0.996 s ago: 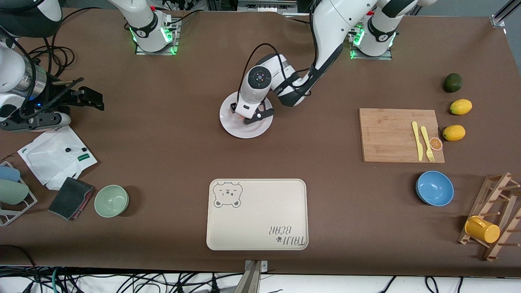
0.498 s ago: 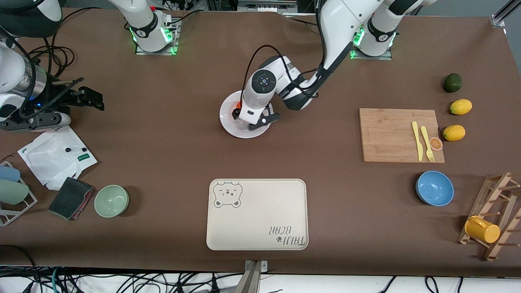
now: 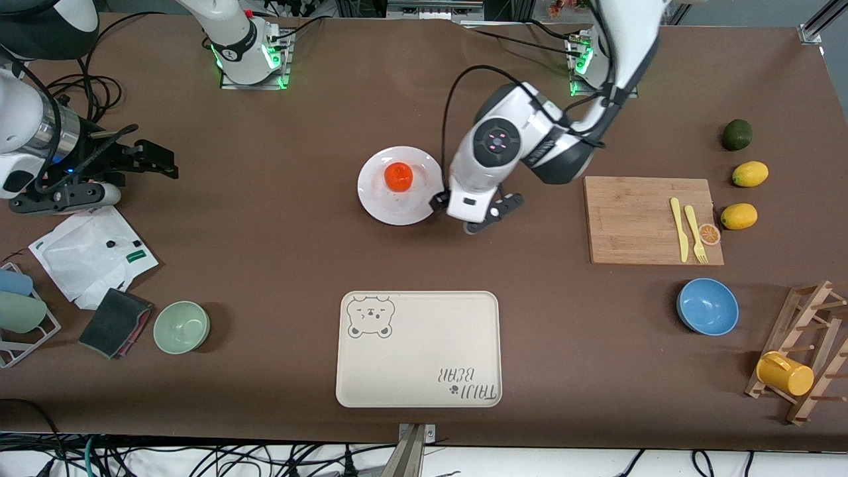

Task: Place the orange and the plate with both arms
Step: 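Release the orange and raise the left gripper while the right gripper reaches out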

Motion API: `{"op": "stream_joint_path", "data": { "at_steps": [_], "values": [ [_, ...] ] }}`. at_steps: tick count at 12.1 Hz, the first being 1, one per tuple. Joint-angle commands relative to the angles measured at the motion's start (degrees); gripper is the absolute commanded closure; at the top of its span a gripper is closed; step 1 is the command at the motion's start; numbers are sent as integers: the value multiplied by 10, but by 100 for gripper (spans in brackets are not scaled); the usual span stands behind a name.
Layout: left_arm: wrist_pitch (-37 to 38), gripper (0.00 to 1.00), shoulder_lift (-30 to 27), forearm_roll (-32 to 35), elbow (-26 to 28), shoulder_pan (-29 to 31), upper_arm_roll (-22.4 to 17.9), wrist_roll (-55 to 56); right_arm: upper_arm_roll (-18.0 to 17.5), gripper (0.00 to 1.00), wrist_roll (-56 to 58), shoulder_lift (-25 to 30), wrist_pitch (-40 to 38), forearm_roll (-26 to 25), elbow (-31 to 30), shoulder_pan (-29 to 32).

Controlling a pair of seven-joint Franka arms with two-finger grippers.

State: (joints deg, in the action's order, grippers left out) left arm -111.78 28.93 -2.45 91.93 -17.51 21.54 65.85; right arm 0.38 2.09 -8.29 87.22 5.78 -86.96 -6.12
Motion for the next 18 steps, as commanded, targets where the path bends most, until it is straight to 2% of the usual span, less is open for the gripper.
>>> {"op": "stream_joint_path", "data": {
  "at_steps": [1,2,5,9,12,14,15,16,17,18],
  "values": [
    [59,0,-33,2,13,72,3,-174,-5,0,-10,-9,8,28,-6,-5],
    [81,0,-41,2,13,104,3,-262,-6,0,-10,-16,12,46,-5,-6],
    [115,0,-69,2,13,181,3,-436,-5,0,-10,-45,25,124,-5,-12],
    [197,0,-167,3,4,273,3,-647,-6,0,-5,-95,30,219,-10,-14],
    [212,0,-196,1,-28,324,-6,-688,-5,0,57,-111,46,279,-50,-14],
    [212,0,-235,-4,-19,277,-66,-690,-6,0,122,-103,111,316,-127,-13],
    [209,0,-250,-4,-12,226,-122,-686,-6,0,151,-103,125,338,-151,-14],
    [204,0,-251,-4,-10,194,-156,-683,-6,0,169,-104,139,353,-174,-13],
    [168,0,-258,1,12,193,-163,-684,-12,0,178,-108,156,364,-197,-12],
    [128,0,-301,3,60,190,-166,-683,-26,0,200,-106,181,376,-222,-12]
  ]
}}
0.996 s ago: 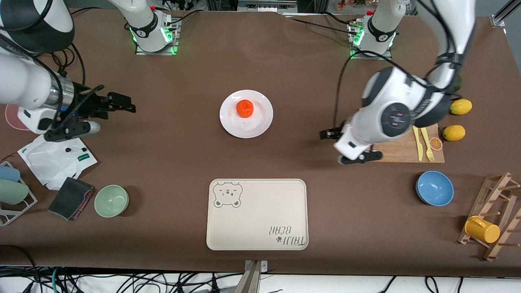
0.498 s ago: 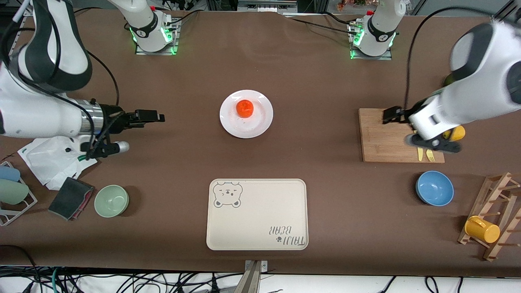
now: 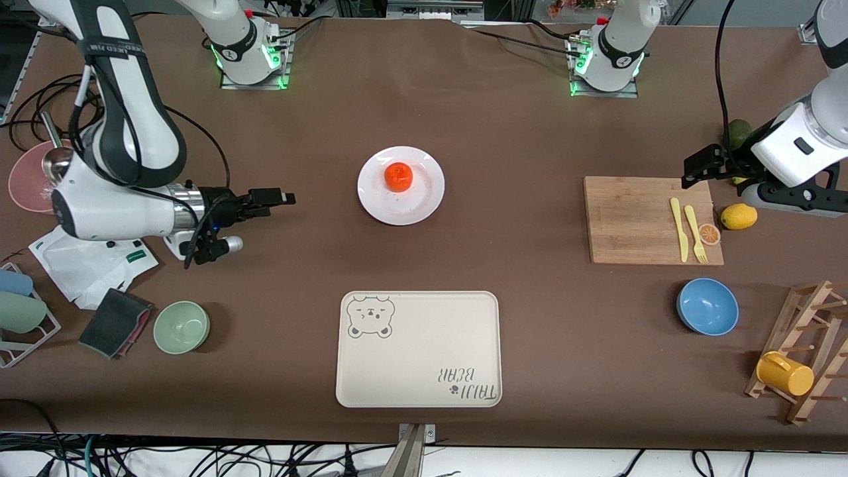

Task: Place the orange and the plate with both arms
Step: 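Move the right gripper to the plate rim and grip it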

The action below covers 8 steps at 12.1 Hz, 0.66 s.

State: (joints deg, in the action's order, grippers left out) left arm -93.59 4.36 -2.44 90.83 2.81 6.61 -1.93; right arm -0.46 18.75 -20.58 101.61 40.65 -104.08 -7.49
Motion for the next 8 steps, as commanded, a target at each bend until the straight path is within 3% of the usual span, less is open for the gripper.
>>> {"op": "stream_joint_path", "data": {
  "at_steps": [1,4,8],
  "values": [
    [-57,0,-84,3,107,-15,-18,3,-23,0,43,16,55,43,-73,3],
    [-46,0,-81,4,95,-30,-18,61,-46,0,124,18,103,153,-161,3],
    [-13,0,-53,5,56,-29,-14,59,-89,0,187,13,194,202,-220,3]
  ]
}}
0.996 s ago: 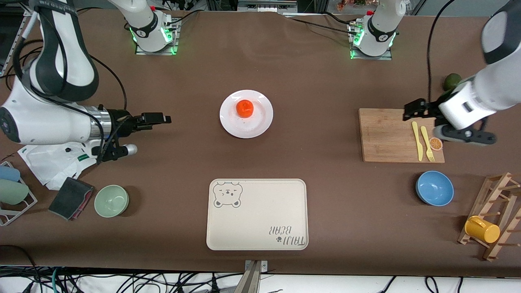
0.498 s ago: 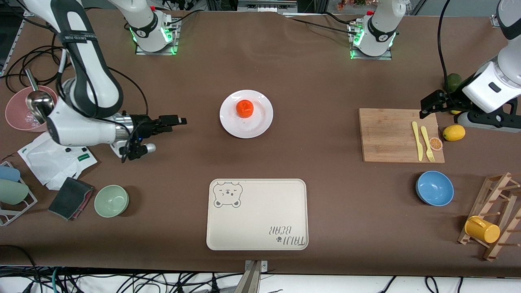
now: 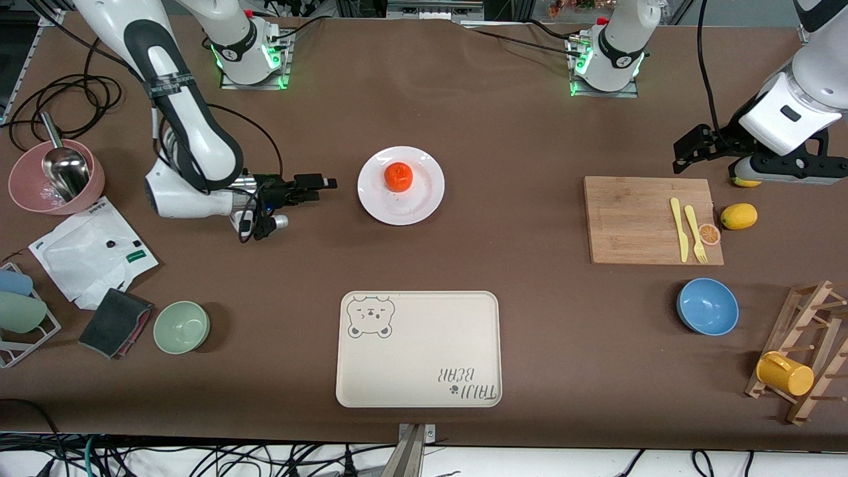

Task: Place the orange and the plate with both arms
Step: 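Move the right gripper to the plate rim and grip it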

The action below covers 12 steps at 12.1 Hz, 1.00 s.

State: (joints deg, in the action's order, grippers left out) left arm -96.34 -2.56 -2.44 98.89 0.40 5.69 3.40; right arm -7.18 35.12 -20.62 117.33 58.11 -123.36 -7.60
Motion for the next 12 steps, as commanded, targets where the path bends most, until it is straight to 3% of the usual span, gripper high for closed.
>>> {"op": "stream_joint_path", "data": {
  "at_steps": [1,4,9,12],
  "values": [
    [19,0,21,5,-31,-4,-5,6,-35,0,25,14,60,40,-34,3],
    [23,0,22,4,-33,0,-6,6,-58,0,43,-1,96,69,-39,3],
    [44,0,23,4,-34,18,-9,-1,-66,0,86,-28,127,106,-46,1],
    [45,0,35,4,-52,17,-7,2,-85,5,116,-45,156,158,-46,0]
  ]
}}
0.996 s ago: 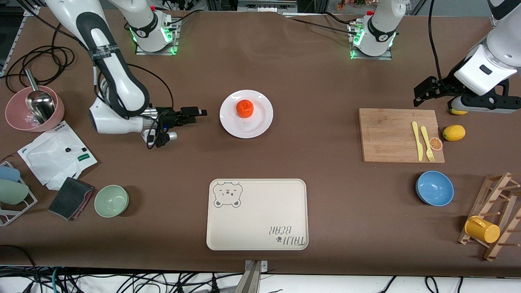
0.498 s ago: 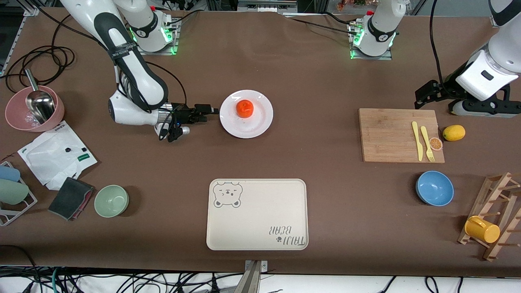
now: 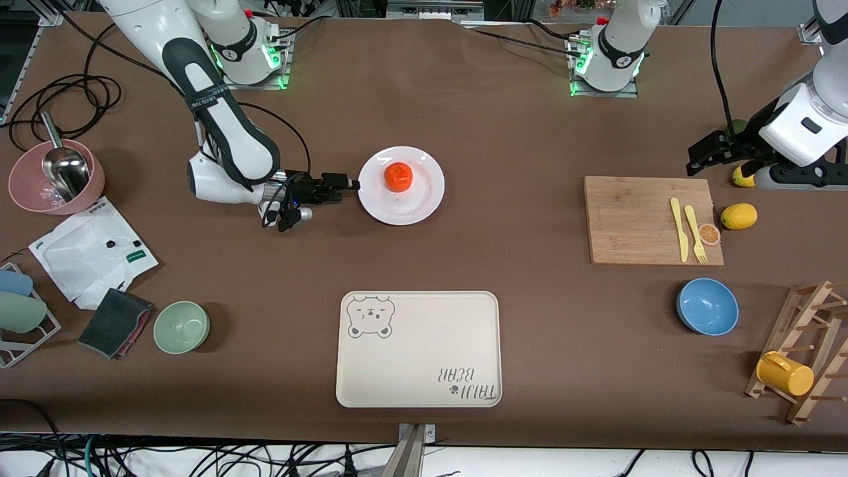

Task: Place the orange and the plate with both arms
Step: 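Move the right gripper to the plate rim and grip it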

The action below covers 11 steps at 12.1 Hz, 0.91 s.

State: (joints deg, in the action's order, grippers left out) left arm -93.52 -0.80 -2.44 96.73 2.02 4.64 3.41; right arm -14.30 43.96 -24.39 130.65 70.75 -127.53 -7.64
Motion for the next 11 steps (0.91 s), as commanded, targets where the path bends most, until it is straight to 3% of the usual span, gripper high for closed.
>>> {"op": "stream_joint_path", "data": {
  "at_steps": [1,7,11],
  "values": [
    [17,0,18,4,-31,1,4,2,-18,8,33,-10,26,40,-4,1],
    [18,0,18,4,-31,-2,5,2,-20,36,55,-19,34,49,-5,0],
    [21,0,18,4,-31,2,5,1,-20,40,81,-28,37,69,-8,0]
  ]
}}
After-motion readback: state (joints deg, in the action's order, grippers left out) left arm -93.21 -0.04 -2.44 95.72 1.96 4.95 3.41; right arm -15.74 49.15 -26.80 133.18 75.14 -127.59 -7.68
